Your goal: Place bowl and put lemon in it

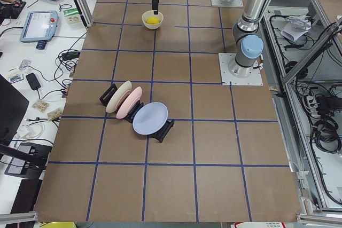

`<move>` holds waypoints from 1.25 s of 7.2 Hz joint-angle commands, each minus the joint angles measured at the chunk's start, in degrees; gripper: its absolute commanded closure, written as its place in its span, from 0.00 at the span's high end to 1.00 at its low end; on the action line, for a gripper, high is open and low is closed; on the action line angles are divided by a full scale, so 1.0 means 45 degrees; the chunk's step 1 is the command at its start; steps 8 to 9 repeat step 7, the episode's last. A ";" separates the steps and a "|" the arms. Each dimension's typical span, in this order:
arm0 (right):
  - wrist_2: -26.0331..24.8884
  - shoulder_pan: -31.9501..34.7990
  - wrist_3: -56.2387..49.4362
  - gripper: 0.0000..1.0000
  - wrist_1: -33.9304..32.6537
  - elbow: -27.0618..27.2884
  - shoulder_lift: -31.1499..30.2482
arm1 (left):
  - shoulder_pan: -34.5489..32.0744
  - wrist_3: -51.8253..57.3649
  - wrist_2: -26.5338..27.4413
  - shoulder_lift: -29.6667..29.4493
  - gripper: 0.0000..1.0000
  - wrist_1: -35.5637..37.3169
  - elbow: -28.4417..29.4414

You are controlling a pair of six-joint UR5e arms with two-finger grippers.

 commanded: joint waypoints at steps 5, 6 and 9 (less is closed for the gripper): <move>0.0595 -0.0581 -0.0647 1.00 0.0216 0.0149 -0.0345 | -0.0026 -0.0015 0.0013 0.0031 0.88 0.0050 -0.0162; 0.0614 -0.0581 -0.0627 1.00 0.0197 0.0110 -0.0346 | -0.0026 0.0004 -0.0026 -0.0065 0.88 0.0069 -0.0162; 0.0595 -0.0581 -0.0626 1.00 0.0196 0.0110 -0.0346 | -0.0045 0.0024 -0.0026 -0.0143 0.88 0.0088 -0.0162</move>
